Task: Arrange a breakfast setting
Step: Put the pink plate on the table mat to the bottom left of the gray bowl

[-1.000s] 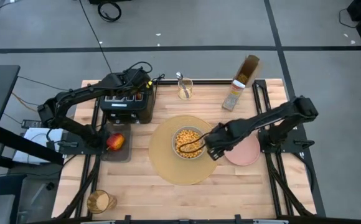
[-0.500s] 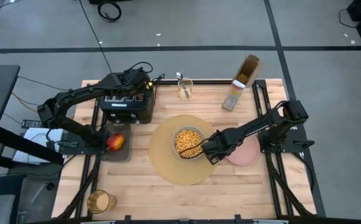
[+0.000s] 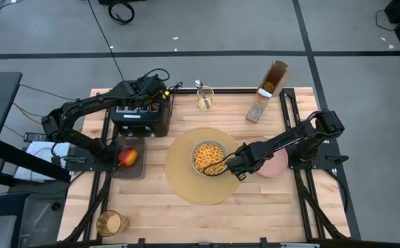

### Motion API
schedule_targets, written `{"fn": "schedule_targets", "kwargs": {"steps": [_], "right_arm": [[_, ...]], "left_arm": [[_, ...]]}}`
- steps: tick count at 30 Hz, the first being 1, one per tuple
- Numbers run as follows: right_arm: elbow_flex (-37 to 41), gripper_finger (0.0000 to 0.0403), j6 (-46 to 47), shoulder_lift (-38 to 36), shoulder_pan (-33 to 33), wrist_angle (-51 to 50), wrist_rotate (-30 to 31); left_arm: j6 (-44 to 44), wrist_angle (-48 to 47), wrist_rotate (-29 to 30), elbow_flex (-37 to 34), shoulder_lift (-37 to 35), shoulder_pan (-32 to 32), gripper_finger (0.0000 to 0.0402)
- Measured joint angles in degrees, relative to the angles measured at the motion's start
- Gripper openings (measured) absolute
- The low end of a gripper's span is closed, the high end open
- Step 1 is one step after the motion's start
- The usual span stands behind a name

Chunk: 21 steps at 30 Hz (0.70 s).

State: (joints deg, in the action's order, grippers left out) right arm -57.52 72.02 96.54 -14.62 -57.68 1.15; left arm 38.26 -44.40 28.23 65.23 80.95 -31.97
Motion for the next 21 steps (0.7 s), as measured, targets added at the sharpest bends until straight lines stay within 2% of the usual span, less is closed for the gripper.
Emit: {"fn": "schedule_targets", "kwargs": {"steps": [8,12,15,21], "right_arm": [[-15.73,0.0011,-1.01,-4.10,-6.04,-12.63,0.80],[-25.27,0.0011,-9.15,-4.08,-10.40,-15.42,2.54],[-29.60,0.0011,-24.95,-4.03,-13.21,-12.18,6.99],[-29.79,0.0014,-71.05,-3.70,-16.07,0.68,12.28]], "left_arm": [[-0.52,0.02,0.00,0.00,0.00,0.00,0.0149],[-1.49,0.04,0.00,0.00,0.00,0.00,0.0149],[-1.51,0.02,0.00,0.00,0.00,0.00,0.0149],[-1.57,-0.02,0.00,0.00,0.00,0.00,0.0149]]}}
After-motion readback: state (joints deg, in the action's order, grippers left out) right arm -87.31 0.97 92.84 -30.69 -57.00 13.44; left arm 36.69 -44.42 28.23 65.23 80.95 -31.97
